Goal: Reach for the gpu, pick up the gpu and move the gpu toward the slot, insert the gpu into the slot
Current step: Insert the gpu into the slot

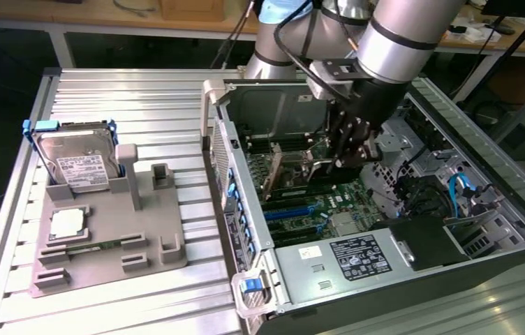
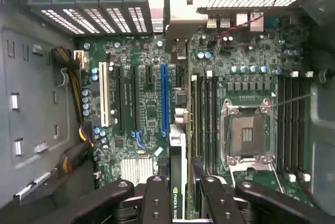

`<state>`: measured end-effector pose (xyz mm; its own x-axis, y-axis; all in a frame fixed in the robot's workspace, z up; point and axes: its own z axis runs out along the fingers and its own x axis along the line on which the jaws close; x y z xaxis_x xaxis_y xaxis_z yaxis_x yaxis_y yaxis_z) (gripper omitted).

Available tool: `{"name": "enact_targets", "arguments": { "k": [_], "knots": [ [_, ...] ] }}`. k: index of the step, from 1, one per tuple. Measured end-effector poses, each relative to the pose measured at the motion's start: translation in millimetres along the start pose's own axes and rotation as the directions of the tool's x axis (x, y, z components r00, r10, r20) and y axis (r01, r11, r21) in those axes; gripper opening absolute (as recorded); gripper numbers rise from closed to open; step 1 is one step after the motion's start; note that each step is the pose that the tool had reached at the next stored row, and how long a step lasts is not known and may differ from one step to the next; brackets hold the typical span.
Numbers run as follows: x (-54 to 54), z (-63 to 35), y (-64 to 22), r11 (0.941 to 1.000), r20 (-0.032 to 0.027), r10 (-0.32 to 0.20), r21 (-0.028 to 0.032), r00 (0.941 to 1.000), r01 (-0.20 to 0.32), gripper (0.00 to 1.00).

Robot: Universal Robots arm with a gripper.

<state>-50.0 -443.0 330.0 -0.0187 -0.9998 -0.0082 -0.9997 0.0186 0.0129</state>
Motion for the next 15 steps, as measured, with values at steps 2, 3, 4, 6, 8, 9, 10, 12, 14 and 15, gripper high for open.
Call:
{"name": "enact_targets", "arguments": {
  "k": [2,3,4,6,8,9,10,12,14,15],
  "knots": [
    [1.4,18.9,16.8,1.0,-0.0002,0.0,0.0029,1.0,0.0,0.27],
    [1.4,19.0,17.7,1.0,0.0004,0.0,0.0031,1.0,0.0,0.27],
    [1.7,20.1,22.7,1.0,0.0017,0.0,0.0047,1.0,0.0,0.27],
    [13.3,28.6,22.9,1.0,0.0016,0.0,0.0047,1.0,0.0,0.27],
    [17.3,33.1,23.8,1.0,0.0015,0.0,0.0048,1.0,0.0,0.27],
    [17.3,33.7,25.2,1.0,0.0016,0.0,0.0048,1.0,0.0,0.27],
    [17.3,34.4,26.6,1.0,0.0016,0.0,0.0048,1.0,0.0,0.27],
    [17.4,35.6,29.6,1.0,0.0016,0.0,0.0048,1.0,0.0,0.27],
    [17.4,38.8,29.8,1.0,0.0017,0.0,0.0048,1.0,0.0,0.27],
    [17.4,40.7,29.9,1.0,0.0016,0.0,0.0048,1.0,0.0,0.27]
  ]
}}
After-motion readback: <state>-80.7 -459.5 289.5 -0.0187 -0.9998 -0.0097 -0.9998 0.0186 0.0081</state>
